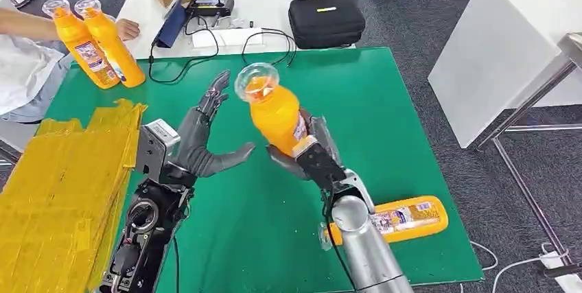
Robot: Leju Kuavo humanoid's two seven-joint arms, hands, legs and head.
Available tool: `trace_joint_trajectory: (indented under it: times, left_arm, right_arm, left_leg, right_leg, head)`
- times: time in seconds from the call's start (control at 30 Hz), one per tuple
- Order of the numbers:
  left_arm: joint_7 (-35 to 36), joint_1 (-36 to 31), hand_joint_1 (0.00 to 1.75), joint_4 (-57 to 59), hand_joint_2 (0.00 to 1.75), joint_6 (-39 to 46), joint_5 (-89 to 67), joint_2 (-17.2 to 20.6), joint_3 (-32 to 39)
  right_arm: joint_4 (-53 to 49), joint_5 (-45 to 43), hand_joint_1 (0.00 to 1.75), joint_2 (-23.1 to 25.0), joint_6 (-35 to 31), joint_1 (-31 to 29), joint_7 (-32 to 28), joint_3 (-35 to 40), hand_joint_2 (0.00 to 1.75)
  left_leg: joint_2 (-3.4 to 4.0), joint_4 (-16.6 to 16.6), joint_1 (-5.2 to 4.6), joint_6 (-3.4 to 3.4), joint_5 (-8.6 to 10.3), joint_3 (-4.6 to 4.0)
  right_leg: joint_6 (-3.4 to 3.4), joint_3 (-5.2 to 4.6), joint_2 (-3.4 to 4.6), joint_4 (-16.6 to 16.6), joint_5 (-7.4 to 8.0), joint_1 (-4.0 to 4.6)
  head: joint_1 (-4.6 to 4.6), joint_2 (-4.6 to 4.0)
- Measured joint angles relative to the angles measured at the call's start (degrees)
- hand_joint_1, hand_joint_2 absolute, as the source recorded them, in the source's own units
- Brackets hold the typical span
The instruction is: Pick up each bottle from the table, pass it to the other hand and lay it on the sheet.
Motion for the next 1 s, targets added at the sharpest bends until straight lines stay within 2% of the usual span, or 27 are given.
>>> trace_joint_trajectory:
  times: [0.37, 1.0]
  left_arm:
    - [0.26, 0.39, 0.0, 0.11, 1.75, -0.61, 1.66, 0.2, -0.02]
    - [0.24, 0.42, 0.0, 2.43, 1.75, -1.14, 3.5, 0.17, -1.77]
  right_arm:
    - [6.23, 4.19, 1.75, 2.14, -4.06, -0.17, -0.39, 4.5, 1.75]
    - [12.46, 2.68, 1.73, 4.04, -7.41, -2.41, -2.21, 8.35, 1.75]
  left_leg:
    - [0.0, 0.0, 0.0, 0.0, 0.0, -0.02]
    - [0.0, 0.0, 0.01, -0.01, 0.01, -0.02]
  right_leg:
    - [0.0, -0.03, 0.0, 0.0, 0.0, 0.0]
    - [0.0, -0.05, 0.01, 0.01, 0.0, 0.0]
  head:
    - [-0.02, -0.02]
    - [0.0, -0.02]
